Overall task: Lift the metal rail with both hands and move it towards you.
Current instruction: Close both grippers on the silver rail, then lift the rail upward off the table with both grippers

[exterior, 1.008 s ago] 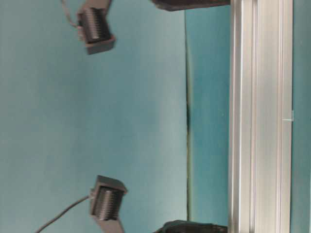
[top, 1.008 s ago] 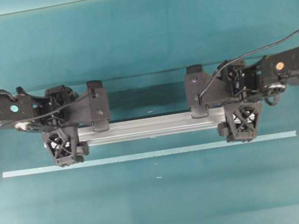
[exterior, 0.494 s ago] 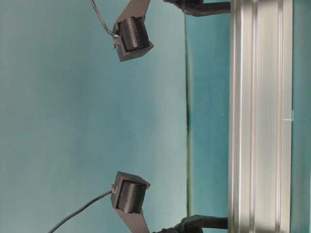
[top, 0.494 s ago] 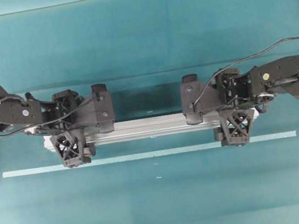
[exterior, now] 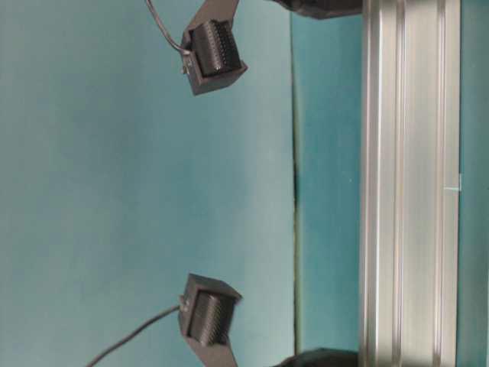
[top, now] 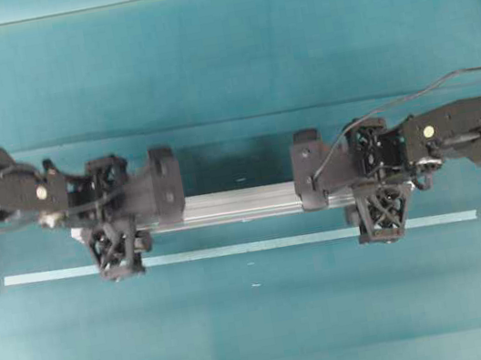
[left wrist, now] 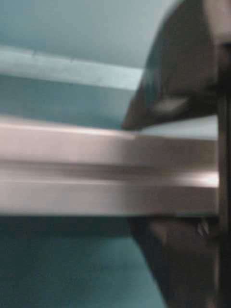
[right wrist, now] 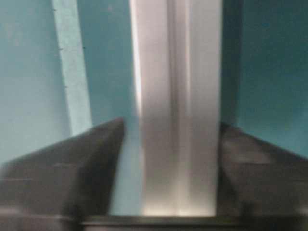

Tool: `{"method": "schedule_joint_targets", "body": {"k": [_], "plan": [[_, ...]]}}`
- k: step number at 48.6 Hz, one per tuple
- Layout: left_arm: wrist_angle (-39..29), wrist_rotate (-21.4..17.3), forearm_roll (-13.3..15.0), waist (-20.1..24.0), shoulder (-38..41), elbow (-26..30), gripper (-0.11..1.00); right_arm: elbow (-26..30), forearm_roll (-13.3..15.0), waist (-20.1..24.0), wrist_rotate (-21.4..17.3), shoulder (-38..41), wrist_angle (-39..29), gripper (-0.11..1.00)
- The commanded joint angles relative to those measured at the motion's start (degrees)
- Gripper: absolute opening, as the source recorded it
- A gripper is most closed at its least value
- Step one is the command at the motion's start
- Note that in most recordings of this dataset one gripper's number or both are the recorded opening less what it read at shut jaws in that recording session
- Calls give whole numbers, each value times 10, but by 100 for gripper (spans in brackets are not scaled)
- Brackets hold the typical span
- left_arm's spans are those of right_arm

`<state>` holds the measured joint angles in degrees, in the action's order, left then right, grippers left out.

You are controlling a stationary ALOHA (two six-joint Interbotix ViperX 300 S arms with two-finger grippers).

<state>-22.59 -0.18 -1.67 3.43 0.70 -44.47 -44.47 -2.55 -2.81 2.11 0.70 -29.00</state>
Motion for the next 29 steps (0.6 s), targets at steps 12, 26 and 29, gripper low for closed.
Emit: {"method": "schedule_joint_targets", "body": {"k": [12, 26, 29], "plan": [[5, 5, 2, -6, -13, 4, 29, 2, -3, -1, -1, 4, 1, 39], [7, 4, 2, -6, -12, 4, 29, 2, -3, -4, -4, 4, 0, 39], [7, 4, 2, -6, -13, 4, 29, 2, -4, -7, -4, 3, 0, 39]]}}
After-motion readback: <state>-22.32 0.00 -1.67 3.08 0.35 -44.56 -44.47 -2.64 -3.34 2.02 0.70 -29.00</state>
